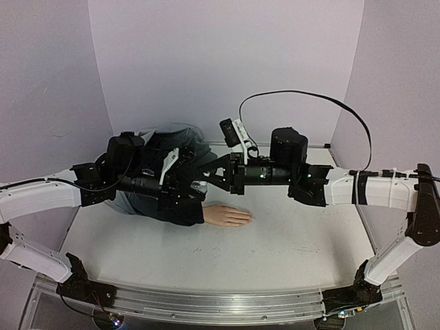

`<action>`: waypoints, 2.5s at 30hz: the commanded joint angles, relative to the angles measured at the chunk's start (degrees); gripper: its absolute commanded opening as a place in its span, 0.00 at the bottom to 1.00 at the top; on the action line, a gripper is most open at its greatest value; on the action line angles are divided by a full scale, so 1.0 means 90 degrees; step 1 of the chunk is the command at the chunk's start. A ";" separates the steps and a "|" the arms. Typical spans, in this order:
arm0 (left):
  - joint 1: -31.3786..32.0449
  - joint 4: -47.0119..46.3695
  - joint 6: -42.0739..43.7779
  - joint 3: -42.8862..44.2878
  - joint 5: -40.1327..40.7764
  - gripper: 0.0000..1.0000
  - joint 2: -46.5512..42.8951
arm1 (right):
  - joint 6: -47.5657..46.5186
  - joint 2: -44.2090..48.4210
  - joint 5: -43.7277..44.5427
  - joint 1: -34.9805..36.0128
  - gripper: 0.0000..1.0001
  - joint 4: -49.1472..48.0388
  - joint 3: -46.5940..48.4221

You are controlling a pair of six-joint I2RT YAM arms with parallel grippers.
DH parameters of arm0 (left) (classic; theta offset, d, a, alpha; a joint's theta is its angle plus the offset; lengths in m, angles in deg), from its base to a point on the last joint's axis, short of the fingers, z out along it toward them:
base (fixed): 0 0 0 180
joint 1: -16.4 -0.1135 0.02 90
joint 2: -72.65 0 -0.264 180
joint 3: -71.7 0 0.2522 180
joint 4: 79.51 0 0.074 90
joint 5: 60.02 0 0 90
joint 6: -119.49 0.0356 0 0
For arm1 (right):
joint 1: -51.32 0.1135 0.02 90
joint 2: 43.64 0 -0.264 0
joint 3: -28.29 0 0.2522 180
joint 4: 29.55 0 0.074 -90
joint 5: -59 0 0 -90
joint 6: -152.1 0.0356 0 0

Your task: Paint the nails

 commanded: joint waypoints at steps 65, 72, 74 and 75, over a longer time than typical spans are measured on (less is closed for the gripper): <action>-0.0067 -0.0423 -0.1982 0.0529 -0.0906 0.00 -0.0095 | 0.1470 -0.0292 -0.1881 -0.0421 0.00 -0.2200 0.0196; -0.0065 -0.0417 -0.1749 0.0609 0.0652 0.00 -0.0218 | 0.1610 -0.0665 -0.1715 -0.0387 0.00 -0.2166 0.0194; -0.0064 -0.0410 -0.1496 0.0670 0.1199 0.00 -0.0251 | 0.1546 -0.0757 -0.1464 -0.0355 0.00 -0.1898 0.0265; -0.0059 -0.0412 -0.1408 0.0682 0.1607 0.00 -0.0273 | 0.1436 -0.0797 -0.1240 -0.0319 0.00 -0.1557 0.0356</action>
